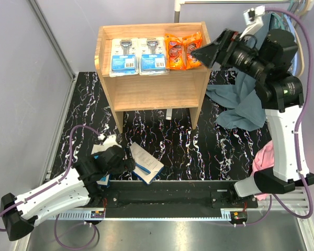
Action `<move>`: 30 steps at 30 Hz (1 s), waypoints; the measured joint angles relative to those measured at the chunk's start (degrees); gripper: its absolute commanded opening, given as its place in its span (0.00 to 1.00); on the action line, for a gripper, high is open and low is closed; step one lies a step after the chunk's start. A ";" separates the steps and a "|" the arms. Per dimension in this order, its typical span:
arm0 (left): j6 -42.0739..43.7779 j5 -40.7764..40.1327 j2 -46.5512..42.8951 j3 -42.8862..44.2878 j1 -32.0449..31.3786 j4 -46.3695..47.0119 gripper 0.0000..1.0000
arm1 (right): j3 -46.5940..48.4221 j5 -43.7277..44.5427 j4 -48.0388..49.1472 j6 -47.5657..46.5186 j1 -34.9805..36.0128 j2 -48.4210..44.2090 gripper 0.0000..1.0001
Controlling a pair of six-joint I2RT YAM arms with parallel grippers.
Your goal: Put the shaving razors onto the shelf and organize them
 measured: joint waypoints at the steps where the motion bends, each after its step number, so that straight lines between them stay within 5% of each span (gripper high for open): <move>1: -0.11 0.04 -0.07 0.02 0.00 -0.02 0.99 | -0.57 0.31 -0.48 -0.42 0.85 -0.37 1.00; 7: -0.72 0.44 -0.07 0.83 0.00 0.00 0.99 | -6.47 5.95 -4.17 -4.09 13.94 -3.56 1.00; 21: -2.34 1.62 -0.17 1.09 -0.04 0.00 0.99 | -45.79 19.80 0.42 -0.85 36.11 -18.43 1.00; 30: -4.61 2.38 -2.89 1.03 -0.04 0.00 0.99 | -68.50 22.38 8.09 8.72 40.48 -17.25 1.00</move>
